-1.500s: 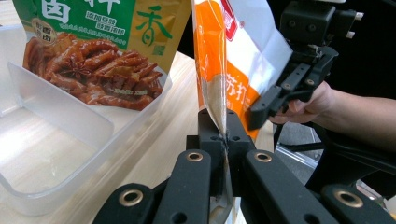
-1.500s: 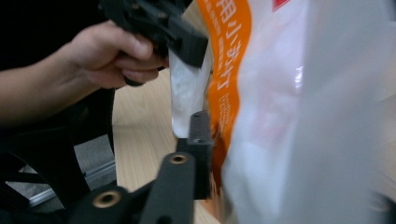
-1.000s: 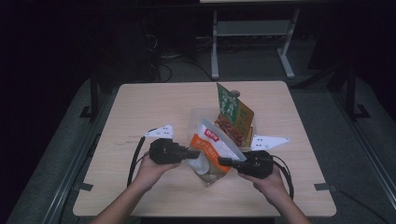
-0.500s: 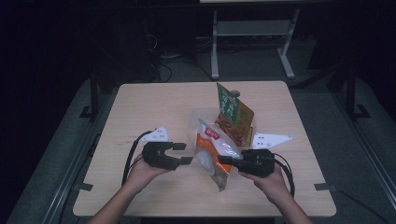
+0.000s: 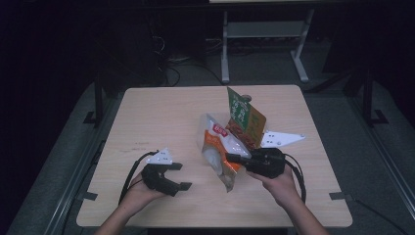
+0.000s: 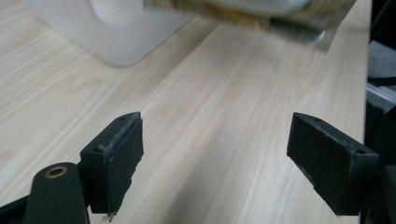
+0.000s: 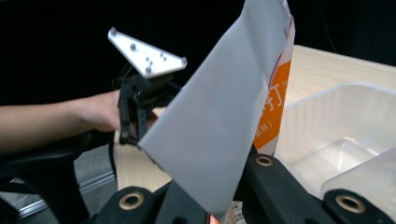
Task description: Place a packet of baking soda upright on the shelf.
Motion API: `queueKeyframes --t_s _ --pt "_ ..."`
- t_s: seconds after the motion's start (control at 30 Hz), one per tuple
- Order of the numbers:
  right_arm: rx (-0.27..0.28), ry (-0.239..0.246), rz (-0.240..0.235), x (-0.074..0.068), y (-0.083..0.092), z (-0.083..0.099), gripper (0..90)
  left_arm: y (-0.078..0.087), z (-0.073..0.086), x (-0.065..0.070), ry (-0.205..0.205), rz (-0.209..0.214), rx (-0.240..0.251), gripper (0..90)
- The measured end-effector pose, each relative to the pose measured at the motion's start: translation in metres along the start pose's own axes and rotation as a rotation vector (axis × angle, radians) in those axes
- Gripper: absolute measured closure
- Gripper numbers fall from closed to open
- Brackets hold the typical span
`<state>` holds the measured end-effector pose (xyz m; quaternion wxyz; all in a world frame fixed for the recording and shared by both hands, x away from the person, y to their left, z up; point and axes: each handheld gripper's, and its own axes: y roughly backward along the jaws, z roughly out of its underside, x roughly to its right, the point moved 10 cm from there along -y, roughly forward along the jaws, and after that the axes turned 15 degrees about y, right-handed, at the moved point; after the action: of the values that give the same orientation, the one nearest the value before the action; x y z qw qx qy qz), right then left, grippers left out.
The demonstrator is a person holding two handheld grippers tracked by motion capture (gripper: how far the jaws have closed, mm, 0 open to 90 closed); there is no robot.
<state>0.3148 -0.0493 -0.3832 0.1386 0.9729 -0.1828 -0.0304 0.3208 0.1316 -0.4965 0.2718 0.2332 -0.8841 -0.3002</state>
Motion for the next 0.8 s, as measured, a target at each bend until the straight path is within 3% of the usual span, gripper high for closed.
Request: queueKeyframes --t_s 0.2,0.33,0.6,0.8 --pt "0.000 0.002 0.037 0.009 0.001 -0.010 90.0 -0.007 0.002 0.000 0.006 0.000 -0.010 15.8" --pt "-0.008 0.001 0.100 0.022 -0.002 -0.018 90.0 -0.007 0.002 -0.001 0.000 -0.008 -0.012 15.6" --pt "0.018 -0.016 0.165 0.041 -0.008 -0.032 90.0 -0.007 0.002 -0.003 -0.001 -0.009 -0.009 15.6" --pt "0.018 -0.023 0.237 0.056 -0.023 -0.039 90.0 -0.007 0.001 -0.003 0.001 -0.004 -0.004 15.6"
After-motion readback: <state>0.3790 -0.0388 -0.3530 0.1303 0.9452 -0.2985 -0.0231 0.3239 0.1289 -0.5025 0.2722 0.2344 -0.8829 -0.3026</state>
